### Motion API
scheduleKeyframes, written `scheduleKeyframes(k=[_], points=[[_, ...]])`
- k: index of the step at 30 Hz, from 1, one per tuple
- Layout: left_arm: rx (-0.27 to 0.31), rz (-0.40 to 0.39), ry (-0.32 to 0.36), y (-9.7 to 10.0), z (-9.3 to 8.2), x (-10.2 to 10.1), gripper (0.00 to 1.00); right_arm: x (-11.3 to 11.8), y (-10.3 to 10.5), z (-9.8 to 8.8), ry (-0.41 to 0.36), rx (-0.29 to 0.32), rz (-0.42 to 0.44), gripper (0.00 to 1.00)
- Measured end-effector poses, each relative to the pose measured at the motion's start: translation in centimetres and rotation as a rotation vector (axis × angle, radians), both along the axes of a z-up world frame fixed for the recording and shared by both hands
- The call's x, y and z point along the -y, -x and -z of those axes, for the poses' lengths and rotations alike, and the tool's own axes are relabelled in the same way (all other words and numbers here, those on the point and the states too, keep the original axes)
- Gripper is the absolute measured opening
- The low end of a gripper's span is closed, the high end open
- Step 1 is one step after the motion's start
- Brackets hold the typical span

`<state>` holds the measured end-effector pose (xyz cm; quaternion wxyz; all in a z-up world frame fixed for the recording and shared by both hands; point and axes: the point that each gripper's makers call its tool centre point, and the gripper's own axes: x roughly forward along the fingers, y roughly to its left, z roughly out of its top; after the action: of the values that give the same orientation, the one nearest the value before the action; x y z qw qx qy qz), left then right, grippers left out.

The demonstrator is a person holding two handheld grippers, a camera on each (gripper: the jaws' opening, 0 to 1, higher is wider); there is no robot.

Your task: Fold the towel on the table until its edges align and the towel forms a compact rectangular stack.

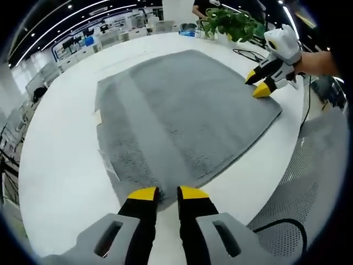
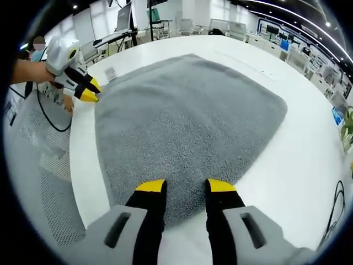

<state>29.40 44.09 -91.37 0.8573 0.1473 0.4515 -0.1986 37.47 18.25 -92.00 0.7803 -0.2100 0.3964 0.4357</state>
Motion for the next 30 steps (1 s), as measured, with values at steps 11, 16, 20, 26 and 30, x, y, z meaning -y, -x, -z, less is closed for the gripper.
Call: scheduleKeyframes(k=[11, 16, 20, 26, 30], points=[[0.031, -0.042, -0.037, -0.4, -0.4, -0.5, 0.22, 0.0, 0.3, -0.4, -0.030, 0.001, -0.021, 0.28], [0.075, -0.004, -0.066, -0.6, -1.5, 0.3, 0.29, -0.7, -0.5, -2.2, -0.144, 0.013, 0.044, 0.36], [0.126, -0.020, -0.042, -1.1, -3.4, 1.8, 0.34, -0.6, -2.1, -4.4, -0.231, 0.067, 0.102, 0.45], [0.188, 0.011, -0.025, -2.4, -5.4, 4.7, 0.42, 0.1, -3.9, -7.0, -0.301, 0.095, 0.132, 0.52], [0.236, 0.028, 0.016, -3.5, -7.0, 7.5, 0.45, 0.7, -5.6, -8.4, -0.334, 0.131, 0.150, 0.56]])
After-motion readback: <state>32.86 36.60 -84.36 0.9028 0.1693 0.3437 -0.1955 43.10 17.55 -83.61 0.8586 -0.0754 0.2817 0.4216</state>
